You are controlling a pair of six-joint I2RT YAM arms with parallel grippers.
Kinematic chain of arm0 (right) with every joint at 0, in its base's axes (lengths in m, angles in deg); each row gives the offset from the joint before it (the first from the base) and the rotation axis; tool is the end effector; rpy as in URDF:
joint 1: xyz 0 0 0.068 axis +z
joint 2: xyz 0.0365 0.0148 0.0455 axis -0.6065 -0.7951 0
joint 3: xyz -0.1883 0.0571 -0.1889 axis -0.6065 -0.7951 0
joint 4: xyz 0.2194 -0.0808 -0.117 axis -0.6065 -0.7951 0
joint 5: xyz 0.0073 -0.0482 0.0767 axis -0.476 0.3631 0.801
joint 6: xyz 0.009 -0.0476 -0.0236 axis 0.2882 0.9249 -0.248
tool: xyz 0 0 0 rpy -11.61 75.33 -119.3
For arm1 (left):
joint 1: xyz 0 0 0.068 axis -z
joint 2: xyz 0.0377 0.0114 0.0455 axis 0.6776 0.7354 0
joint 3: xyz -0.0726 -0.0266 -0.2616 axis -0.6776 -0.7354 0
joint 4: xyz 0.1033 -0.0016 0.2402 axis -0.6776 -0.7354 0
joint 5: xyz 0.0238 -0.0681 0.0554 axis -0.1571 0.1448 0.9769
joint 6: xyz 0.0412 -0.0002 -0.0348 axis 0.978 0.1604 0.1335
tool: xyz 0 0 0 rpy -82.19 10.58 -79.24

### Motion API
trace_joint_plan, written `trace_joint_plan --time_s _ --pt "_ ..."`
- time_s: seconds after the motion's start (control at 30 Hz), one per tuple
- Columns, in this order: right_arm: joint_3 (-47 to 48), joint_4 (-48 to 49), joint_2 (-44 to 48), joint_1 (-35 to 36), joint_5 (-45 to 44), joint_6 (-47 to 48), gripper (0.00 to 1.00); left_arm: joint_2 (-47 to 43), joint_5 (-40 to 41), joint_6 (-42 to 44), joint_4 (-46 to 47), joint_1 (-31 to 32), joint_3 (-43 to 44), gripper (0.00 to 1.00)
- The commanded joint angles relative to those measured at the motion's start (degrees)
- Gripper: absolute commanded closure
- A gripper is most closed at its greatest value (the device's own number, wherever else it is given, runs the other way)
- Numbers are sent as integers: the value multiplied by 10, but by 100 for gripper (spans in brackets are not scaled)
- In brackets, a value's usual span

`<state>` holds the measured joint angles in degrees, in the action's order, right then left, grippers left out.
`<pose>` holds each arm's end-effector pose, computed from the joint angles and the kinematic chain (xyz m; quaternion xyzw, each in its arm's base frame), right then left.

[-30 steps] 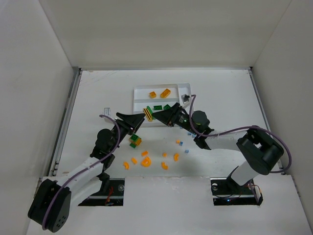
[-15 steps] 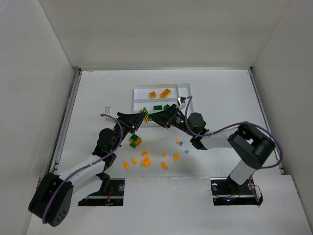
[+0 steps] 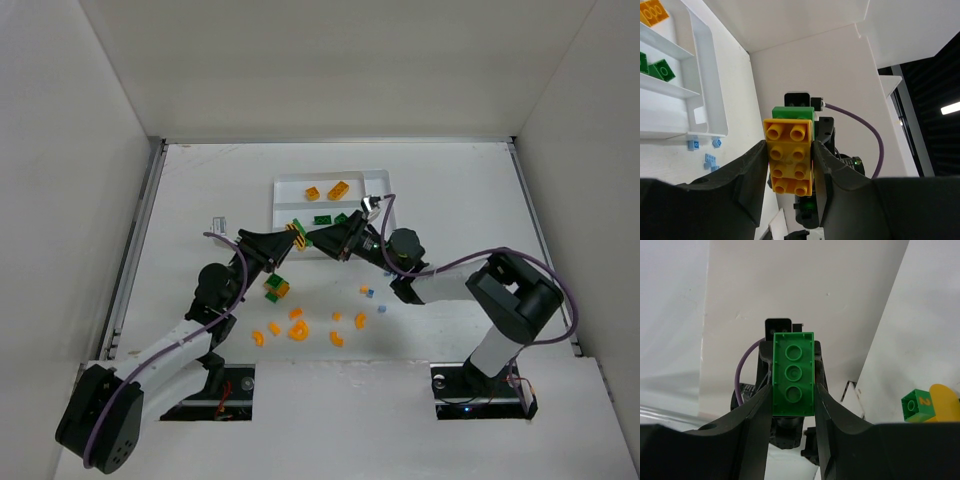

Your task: Sort the legos into containers by color

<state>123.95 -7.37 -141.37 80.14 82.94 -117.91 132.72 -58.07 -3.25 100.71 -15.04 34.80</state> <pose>0.2348 0.2320 0.2200 0.0906 0.6267 0.7216 0.2798 0.1617 -0.0893 0.2361 -0.1904 0.5780 -0.6323 0.4794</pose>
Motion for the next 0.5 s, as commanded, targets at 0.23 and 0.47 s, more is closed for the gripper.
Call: trace_joint_plan --time_s 0.23,0.47 --pt "2 3 65 -50 6 11 63 -26 -14 20 12 -33 9 94" --pt "9 4 66 -49 7 6 63 -28 -19 22 15 -24 16 98"
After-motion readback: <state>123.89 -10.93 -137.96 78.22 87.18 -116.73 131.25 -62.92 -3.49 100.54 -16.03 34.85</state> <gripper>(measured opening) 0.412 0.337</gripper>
